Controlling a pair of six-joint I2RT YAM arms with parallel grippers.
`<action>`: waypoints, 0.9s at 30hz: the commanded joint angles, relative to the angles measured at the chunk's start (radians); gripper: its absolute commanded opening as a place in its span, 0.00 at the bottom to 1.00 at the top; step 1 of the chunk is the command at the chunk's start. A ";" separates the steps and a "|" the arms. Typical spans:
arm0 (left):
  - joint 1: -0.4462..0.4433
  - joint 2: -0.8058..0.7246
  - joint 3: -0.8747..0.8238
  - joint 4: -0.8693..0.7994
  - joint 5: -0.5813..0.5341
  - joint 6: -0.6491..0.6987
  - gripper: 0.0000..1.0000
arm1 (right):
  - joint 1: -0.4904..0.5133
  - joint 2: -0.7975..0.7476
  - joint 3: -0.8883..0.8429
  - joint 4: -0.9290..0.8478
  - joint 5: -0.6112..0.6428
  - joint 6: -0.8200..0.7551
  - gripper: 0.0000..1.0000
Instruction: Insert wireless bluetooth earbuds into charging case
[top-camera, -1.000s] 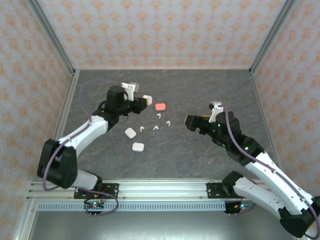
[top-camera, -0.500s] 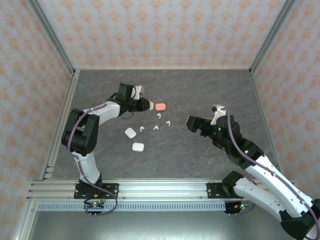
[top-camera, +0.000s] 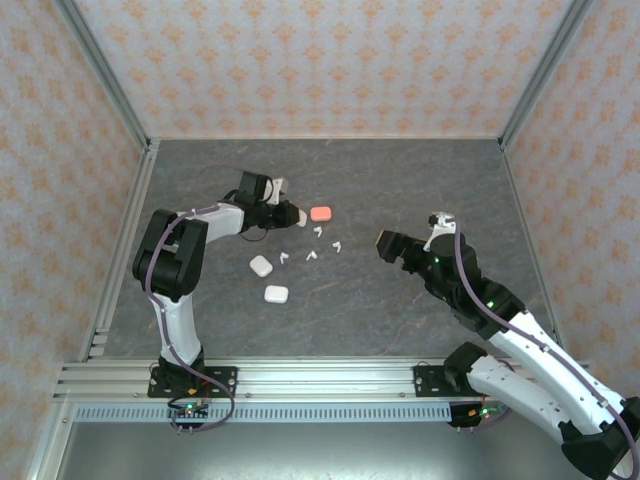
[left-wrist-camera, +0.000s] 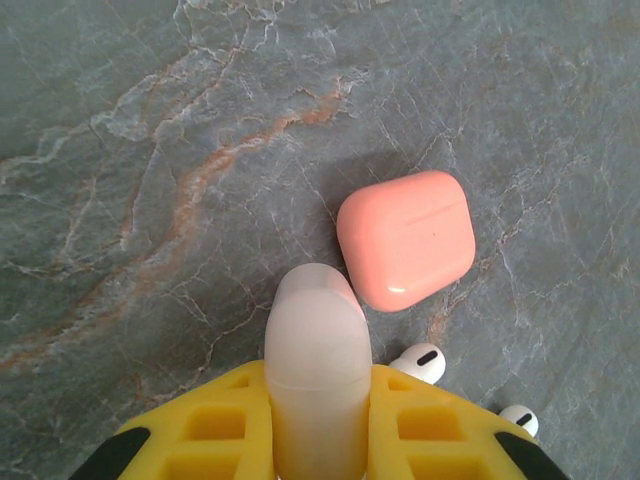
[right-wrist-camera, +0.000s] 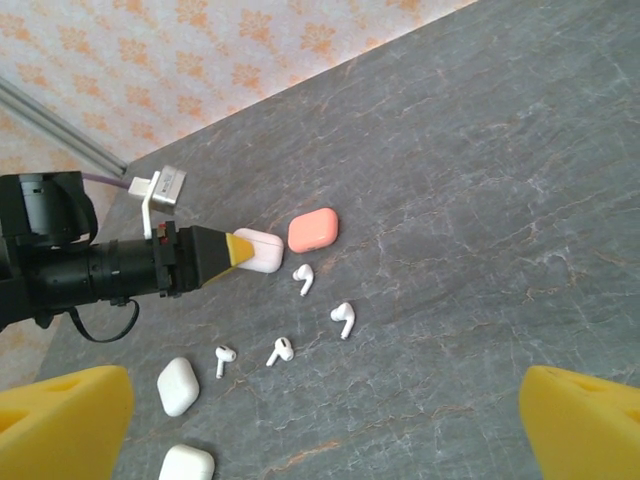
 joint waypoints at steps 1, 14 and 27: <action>0.017 0.022 0.016 0.029 -0.006 -0.010 0.21 | 0.004 -0.033 -0.017 -0.006 0.071 0.027 0.99; 0.036 0.028 0.037 0.002 -0.043 0.018 0.45 | 0.004 -0.078 -0.034 -0.083 0.129 0.014 0.99; 0.056 -0.256 -0.132 0.048 -0.164 0.016 0.55 | 0.041 0.095 0.035 -0.171 0.009 -0.079 0.99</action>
